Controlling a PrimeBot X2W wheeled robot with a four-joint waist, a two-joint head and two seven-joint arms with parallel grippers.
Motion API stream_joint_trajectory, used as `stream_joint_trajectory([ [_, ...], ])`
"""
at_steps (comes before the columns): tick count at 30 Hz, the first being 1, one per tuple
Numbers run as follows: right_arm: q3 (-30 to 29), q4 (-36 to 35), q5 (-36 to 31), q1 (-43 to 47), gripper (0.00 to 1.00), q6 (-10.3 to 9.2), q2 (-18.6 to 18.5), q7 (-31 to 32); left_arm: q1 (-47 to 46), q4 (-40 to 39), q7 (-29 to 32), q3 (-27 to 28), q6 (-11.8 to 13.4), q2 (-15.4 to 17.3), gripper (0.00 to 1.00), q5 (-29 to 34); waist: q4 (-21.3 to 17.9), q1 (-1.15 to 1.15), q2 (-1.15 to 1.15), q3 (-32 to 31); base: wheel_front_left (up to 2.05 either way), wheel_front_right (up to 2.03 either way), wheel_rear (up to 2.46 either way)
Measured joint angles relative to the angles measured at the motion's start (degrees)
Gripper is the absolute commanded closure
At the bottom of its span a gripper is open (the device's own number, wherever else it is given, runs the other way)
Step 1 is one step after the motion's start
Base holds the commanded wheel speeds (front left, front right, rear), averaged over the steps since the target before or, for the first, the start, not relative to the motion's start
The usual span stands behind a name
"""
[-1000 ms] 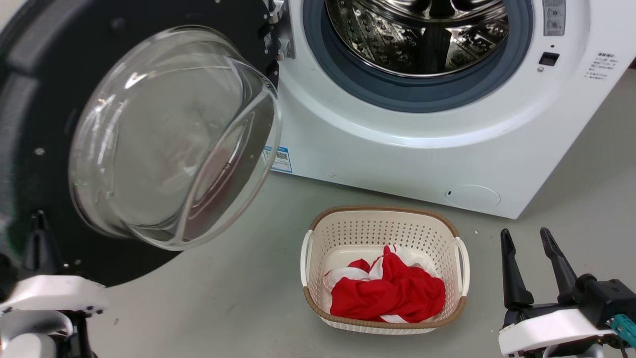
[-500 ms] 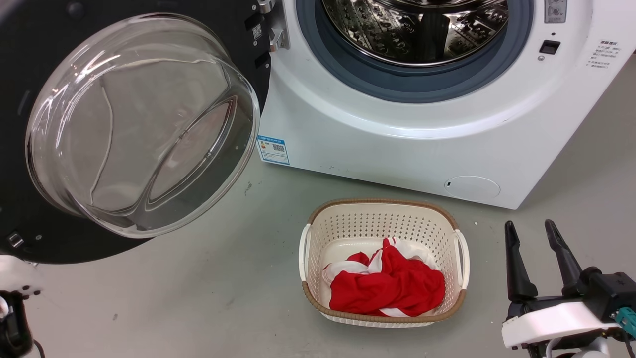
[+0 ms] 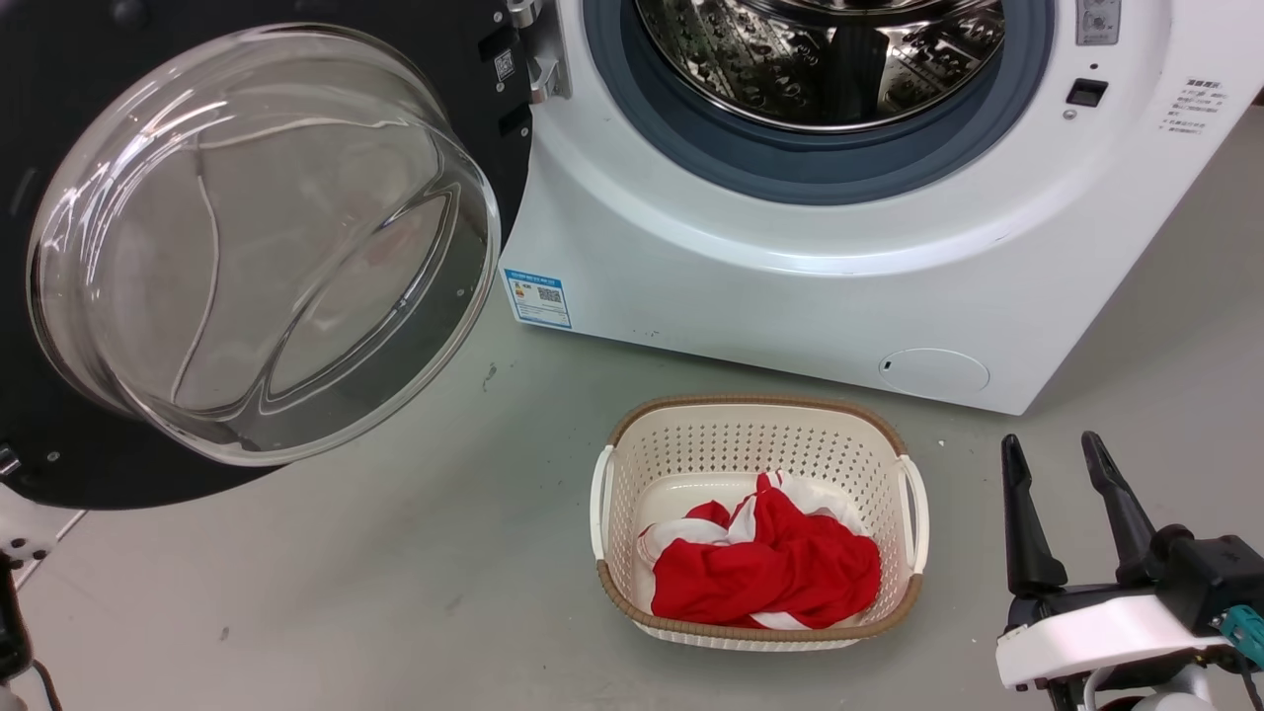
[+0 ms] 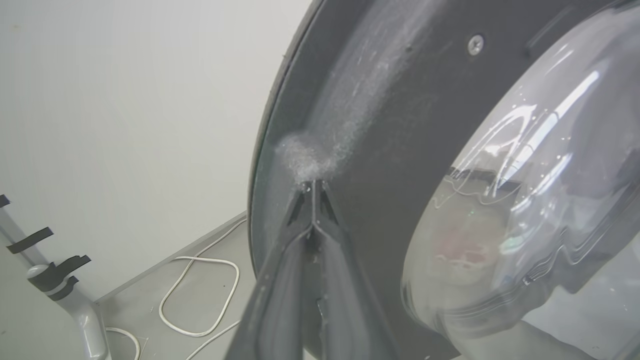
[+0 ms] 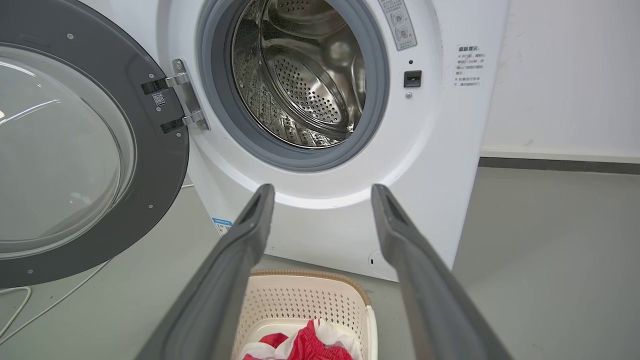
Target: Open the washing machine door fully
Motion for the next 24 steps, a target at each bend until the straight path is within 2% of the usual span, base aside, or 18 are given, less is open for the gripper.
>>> stream_joint_trajectory([
  [5,0.2,0.6,0.5,0.1,0.00,0.00,0.0,-0.4,2.7,-1.9,-0.7,0.1,0.4,-1.5,1.00,1.1,-0.6,0.00,0.00,-1.2,0.00,0.00,0.00],
  [10,0.5,1.3,1.0,0.4,0.00,0.01,0.0,-0.6,9.2,-9.7,-0.8,0.7,1.4,-4.5,1.00,3.6,-1.3,0.00,0.00,-2.8,0.00,0.00,0.00],
  [19,1.1,2.3,0.9,0.8,0.00,0.01,0.0,-1.1,19.8,-24.7,-0.9,-2.0,1.0,-13.2,1.00,9.9,-3.4,0.00,0.00,-5.3,0.00,0.00,0.00],
  [24,1.8,2.4,0.4,0.8,0.00,0.00,0.0,-1.0,21.7,-28.0,-0.9,-5.7,0.3,-17.5,1.00,13.6,-5.2,-0.01,0.00,-6.0,0.00,0.00,0.00],
])
